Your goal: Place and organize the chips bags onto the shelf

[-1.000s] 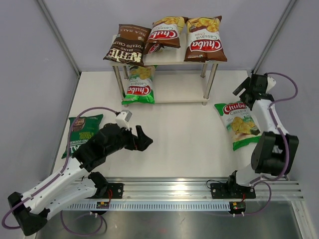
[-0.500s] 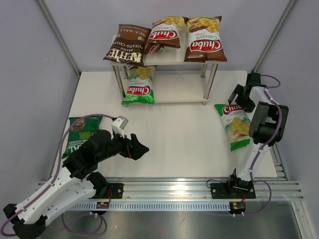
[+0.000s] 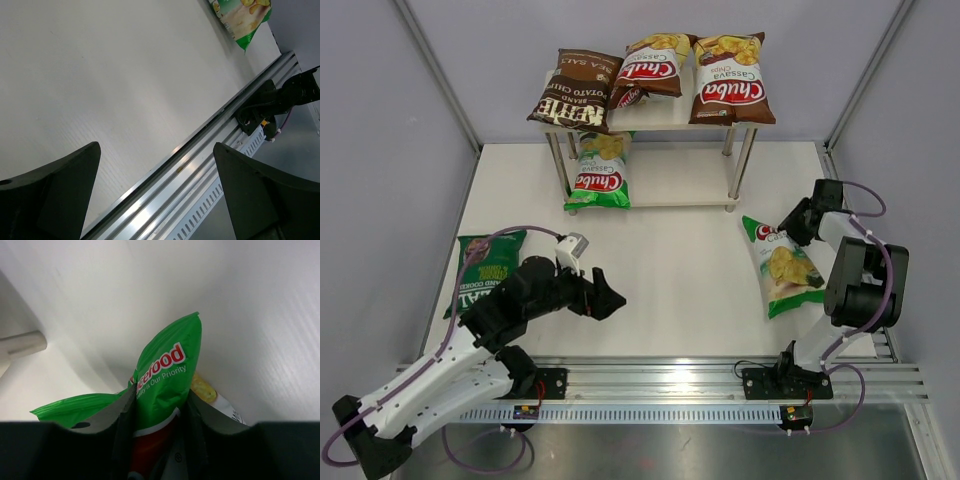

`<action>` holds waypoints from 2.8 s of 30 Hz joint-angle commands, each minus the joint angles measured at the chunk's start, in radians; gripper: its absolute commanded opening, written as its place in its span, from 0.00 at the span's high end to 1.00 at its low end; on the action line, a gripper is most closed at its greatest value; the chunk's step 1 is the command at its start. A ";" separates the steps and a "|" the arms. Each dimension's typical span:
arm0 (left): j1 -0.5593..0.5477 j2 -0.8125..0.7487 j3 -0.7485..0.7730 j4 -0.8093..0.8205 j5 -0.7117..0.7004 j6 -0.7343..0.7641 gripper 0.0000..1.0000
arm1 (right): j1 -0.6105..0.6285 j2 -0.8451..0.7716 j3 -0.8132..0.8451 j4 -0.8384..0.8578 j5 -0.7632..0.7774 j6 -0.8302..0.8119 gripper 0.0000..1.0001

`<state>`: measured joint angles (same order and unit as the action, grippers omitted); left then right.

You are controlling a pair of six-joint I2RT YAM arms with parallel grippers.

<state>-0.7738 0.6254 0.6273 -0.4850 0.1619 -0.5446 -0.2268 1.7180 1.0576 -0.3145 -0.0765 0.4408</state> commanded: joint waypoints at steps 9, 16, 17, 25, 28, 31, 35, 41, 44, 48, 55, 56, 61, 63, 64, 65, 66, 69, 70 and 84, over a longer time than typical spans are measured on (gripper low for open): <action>-0.186 0.245 -0.041 0.532 -0.077 -0.012 0.01 | 0.037 -0.308 -0.202 0.158 -0.218 0.269 0.74; -0.277 0.478 -0.034 0.865 -0.217 0.080 0.01 | 0.066 -0.495 -0.326 0.244 -0.304 0.423 0.76; -0.278 0.505 -0.031 0.899 -0.222 0.086 0.01 | 0.079 -0.517 -0.337 0.250 -0.310 0.459 0.76; -0.280 0.793 0.085 1.174 -0.219 0.144 0.01 | 0.124 -0.673 -0.352 0.223 -0.324 0.497 0.85; -0.280 0.885 0.133 1.227 -0.168 0.129 0.01 | 0.124 -0.705 -0.346 0.206 -0.348 0.496 0.92; -0.280 0.928 0.141 1.345 -0.084 0.106 0.01 | 0.124 -0.750 -0.350 0.198 -0.367 0.521 0.93; -0.280 0.979 0.181 1.424 -0.041 0.118 0.01 | 0.126 -0.810 -0.380 0.270 -0.463 0.623 1.00; -0.280 1.034 0.207 1.451 -0.122 0.150 0.01 | 0.129 -0.911 -0.373 0.255 -0.518 0.685 1.00; -0.285 1.033 0.224 1.448 -0.156 0.178 0.01 | 0.132 -0.948 -0.367 0.259 -0.557 0.719 1.00; -0.308 1.014 0.235 1.447 -0.214 0.259 0.01 | 0.138 -0.986 -0.346 0.275 -0.597 0.765 1.00; -0.355 0.987 0.227 1.534 -0.134 0.354 0.01 | 0.149 -1.044 -0.321 0.302 -0.663 0.855 1.00; -0.358 0.982 0.227 1.548 -0.137 0.354 0.01 | 0.149 -1.057 -0.306 0.304 -0.667 0.855 1.00; -0.366 0.945 0.238 1.545 -0.125 0.345 0.07 | 0.149 -1.090 -0.272 0.258 -0.696 0.840 1.00; -0.369 0.927 0.250 1.534 -0.124 0.353 0.16 | 0.149 -1.100 -0.266 0.258 -0.707 0.843 0.99; -0.369 0.918 0.252 1.530 -0.122 0.354 0.25 | 0.149 -1.107 -0.263 0.258 -0.713 0.846 0.98; -0.372 0.909 0.252 1.528 -0.121 0.354 0.30 | 0.149 -1.109 -0.258 0.256 -0.718 0.846 0.97; -0.374 0.901 0.249 1.530 -0.119 0.354 0.35 | 0.150 -1.114 -0.257 0.255 -0.721 0.846 0.97; -0.380 0.857 0.238 1.536 -0.099 0.351 0.45 | 0.149 -1.124 -0.252 0.249 -0.724 0.843 0.95; -0.381 0.838 0.239 1.527 -0.093 0.353 0.52 | 0.150 -1.126 -0.252 0.261 -0.733 0.846 0.94; -0.383 0.631 0.149 1.407 -0.033 0.310 0.87 | 0.149 -1.075 -0.180 0.266 -0.878 0.482 0.10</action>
<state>-1.1519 1.3392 0.7727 0.8040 0.1024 -0.2207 -0.0872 0.6281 0.8417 -0.0212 -0.8425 1.0874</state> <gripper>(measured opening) 0.520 0.853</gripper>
